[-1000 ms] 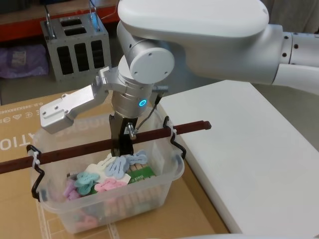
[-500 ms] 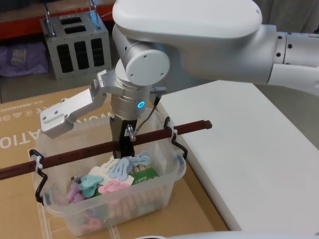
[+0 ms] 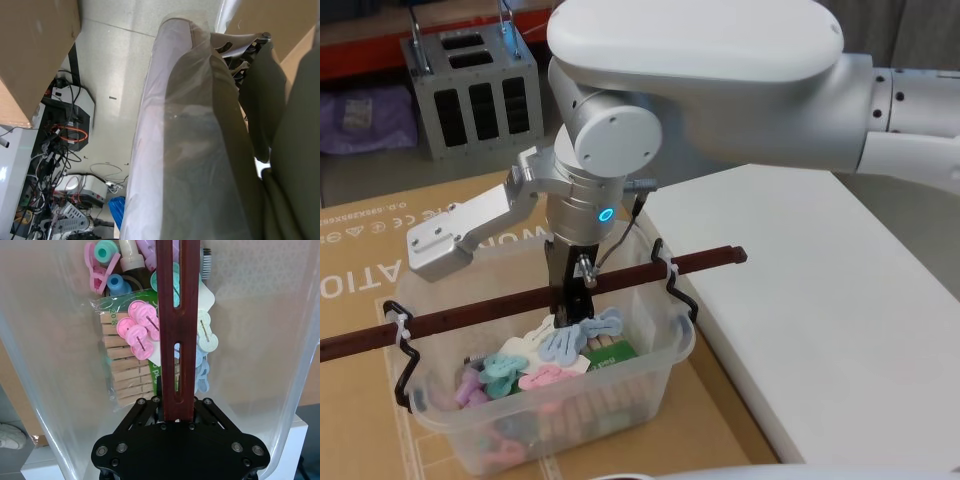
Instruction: Use one hand to grasp the basket and place it at the designated location.
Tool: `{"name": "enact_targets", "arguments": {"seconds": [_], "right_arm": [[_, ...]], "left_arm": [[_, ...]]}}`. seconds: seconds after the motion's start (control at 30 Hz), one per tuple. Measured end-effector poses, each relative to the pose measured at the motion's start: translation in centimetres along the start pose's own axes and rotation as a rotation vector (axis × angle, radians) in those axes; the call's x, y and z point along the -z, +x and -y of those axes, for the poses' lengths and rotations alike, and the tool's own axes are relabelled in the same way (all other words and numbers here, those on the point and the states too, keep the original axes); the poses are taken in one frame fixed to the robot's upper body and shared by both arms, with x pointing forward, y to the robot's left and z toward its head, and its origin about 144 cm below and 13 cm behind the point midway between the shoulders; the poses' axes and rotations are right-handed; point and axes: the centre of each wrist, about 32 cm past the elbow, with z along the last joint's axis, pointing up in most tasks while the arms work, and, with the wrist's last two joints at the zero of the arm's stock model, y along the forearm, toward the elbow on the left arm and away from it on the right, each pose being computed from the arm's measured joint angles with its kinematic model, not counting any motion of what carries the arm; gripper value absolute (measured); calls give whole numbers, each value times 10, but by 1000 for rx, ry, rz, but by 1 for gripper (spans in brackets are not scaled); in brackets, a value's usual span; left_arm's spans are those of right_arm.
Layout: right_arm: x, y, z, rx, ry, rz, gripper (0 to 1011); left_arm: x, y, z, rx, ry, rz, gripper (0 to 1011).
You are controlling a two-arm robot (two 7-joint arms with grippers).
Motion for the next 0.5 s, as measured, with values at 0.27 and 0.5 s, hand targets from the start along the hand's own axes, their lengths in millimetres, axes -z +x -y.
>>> {"name": "enact_targets", "arguments": {"seconds": [0.27,0.5], "right_arm": [[0,-2,0,6,-2,-3,353],[-1,-3,-1,6,-3,-4,588]], "left_arm": [[0,0,0,0,0,0,0],[0,0,0,0,0,0,0]]}}
